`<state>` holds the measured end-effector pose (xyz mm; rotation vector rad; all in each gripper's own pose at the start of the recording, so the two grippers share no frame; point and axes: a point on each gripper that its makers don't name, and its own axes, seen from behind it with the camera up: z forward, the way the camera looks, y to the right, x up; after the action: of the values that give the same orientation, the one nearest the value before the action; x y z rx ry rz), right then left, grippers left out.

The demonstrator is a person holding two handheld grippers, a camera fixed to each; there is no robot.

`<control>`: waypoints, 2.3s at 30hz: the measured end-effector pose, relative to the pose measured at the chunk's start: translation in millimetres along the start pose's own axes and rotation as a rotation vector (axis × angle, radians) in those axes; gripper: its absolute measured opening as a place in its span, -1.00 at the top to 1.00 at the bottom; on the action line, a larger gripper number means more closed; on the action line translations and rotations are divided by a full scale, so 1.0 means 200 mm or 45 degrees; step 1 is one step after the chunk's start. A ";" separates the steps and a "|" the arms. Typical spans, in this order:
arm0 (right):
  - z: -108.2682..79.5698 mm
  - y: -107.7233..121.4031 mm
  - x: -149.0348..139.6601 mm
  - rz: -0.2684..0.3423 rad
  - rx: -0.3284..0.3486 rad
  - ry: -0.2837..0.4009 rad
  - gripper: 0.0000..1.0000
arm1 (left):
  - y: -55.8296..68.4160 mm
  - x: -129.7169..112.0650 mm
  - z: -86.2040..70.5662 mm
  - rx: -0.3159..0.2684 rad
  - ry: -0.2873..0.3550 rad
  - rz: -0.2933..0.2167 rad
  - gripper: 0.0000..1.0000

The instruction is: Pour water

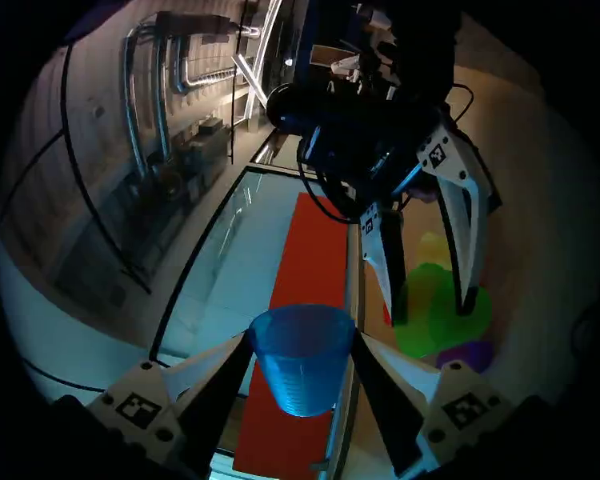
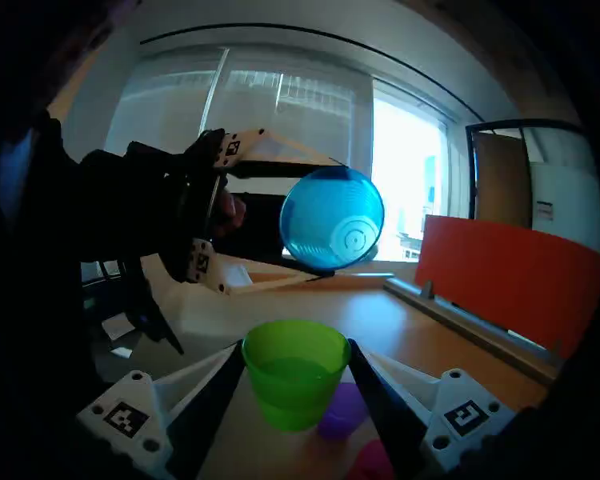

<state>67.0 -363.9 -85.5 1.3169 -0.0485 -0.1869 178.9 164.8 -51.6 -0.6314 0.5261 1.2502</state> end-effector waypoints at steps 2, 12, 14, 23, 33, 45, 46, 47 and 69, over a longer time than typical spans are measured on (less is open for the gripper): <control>0.00 0.00 0.00 0.000 -0.003 0.002 -0.88 | -0.01 -0.01 0.00 0.004 -0.006 -0.034 -0.71; -0.01 0.01 0.01 0.000 -0.009 0.003 -0.88 | -0.03 -0.05 0.01 0.012 -0.021 -0.253 -0.71; -0.01 0.01 0.01 0.000 -0.010 0.004 -0.88 | -0.03 -0.05 0.01 0.012 -0.022 -0.277 -0.71; -0.02 0.02 0.03 -0.001 -0.016 0.012 -0.88 | -0.04 -0.06 0.00 0.014 -0.021 -0.435 -0.71; -0.02 0.03 0.04 -0.003 -0.021 0.021 -0.88 | -0.06 -0.07 -0.02 0.006 -0.018 -0.666 -0.71; -0.02 0.02 0.04 -0.008 -0.022 0.022 -0.88 | -0.07 -0.06 -0.02 -0.010 -0.003 -0.918 -0.71; -0.02 0.02 0.04 -0.008 -0.023 0.022 -0.88 | -0.07 -0.06 -0.02 -0.009 -0.003 -0.937 -0.71; -0.02 0.02 0.04 -0.008 -0.023 0.023 -0.88 | -0.07 -0.06 -0.02 -0.007 -0.004 -0.957 -0.71; -0.03 0.02 0.06 -0.009 -0.029 0.030 -0.88 | -0.04 -0.16 -0.04 -0.047 -0.012 -1.418 -0.70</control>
<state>80.2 -359.8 -83.6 1.2964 -0.0217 -0.1772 177.9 134.9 -35.2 -0.7821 0.0787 0.2066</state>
